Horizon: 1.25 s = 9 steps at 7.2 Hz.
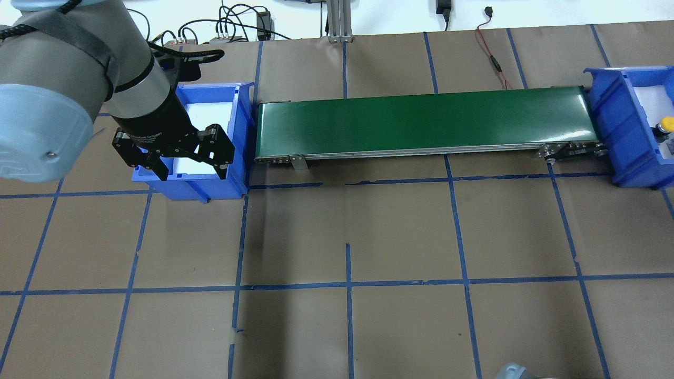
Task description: Transport two buttons from left to right
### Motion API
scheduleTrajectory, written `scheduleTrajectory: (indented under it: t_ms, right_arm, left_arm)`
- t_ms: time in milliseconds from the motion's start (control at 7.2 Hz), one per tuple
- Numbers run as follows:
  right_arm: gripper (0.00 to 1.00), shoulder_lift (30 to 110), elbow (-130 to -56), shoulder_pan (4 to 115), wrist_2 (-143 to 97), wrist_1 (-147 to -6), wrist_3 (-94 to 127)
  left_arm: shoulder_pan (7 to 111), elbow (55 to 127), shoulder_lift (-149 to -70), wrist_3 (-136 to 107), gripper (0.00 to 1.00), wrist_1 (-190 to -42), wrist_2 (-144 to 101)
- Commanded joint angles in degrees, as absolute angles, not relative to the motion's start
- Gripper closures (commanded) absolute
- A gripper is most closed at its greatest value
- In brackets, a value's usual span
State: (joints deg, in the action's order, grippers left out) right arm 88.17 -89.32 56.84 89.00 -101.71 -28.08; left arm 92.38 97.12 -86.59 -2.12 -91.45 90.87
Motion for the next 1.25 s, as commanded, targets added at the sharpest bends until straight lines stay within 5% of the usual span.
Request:
scheduleTrajectory:
  t_ms: [0,417,1111]
  right_arm:
    - [0.0,92.19,-88.95,70.17,92.81,-94.09,-26.29]
    - [0.0,90.01,-89.47,89.42,92.46,-90.61,-20.34]
    - [0.0,87.89,-89.74,91.67,86.92,-91.05,-4.31]
  left_arm:
    - [92.37,97.03,-86.66,-2.2,0.0,-91.49,91.05]
    - [92.46,96.16,-86.66,-2.29,0.0,-91.23,90.97]
    - [92.46,95.45,-86.57,-2.37,0.0,-91.23,90.88]
